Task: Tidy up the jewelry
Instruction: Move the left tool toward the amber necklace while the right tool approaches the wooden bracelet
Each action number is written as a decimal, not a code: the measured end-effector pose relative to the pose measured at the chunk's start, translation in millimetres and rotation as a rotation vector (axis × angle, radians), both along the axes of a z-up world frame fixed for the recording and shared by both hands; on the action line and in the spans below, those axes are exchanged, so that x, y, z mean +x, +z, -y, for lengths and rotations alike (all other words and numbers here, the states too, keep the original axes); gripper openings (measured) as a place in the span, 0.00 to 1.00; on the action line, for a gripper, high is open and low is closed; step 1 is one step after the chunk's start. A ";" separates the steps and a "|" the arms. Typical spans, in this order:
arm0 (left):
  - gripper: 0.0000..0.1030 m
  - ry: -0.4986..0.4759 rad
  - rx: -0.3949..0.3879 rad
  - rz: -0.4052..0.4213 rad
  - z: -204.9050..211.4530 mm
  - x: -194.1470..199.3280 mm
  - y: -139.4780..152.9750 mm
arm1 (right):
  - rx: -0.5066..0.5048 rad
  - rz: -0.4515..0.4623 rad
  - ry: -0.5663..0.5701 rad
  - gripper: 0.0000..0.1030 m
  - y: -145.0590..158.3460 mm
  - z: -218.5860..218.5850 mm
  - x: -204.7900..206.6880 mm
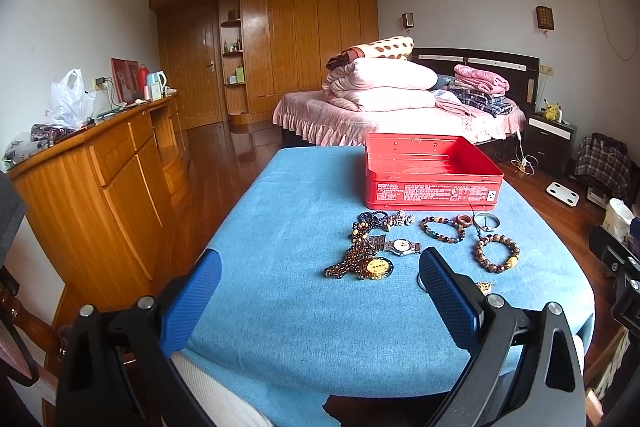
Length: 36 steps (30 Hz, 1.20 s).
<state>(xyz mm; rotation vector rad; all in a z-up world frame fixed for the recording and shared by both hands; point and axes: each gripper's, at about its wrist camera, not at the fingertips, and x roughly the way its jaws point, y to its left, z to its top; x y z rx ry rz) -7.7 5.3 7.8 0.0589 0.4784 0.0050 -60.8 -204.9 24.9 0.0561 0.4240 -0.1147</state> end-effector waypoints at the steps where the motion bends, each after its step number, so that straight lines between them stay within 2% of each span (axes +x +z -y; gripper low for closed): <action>1: 0.94 0.000 0.002 -0.005 0.1 0.5 -1.5 | 0.001 -0.006 0.000 0.95 -4.4 1.8 1.1; 10: 0.94 -0.001 0.005 -0.044 1.2 9.0 -8.3 | 0.005 -0.041 0.006 0.95 -12.4 3.9 9.8; 21: 0.94 -0.002 0.018 -0.146 2.9 30.1 -27.1 | -0.001 -0.154 0.026 0.95 -35.5 1.8 29.7; 24: 0.94 -0.006 0.023 -0.200 3.3 41.1 -36.6 | 0.002 -0.195 0.028 0.95 -43.7 2.1 37.9; 36: 0.94 -0.020 0.027 -0.328 1.6 82.3 -64.0 | 0.072 -0.350 0.078 0.95 -75.1 11.3 81.5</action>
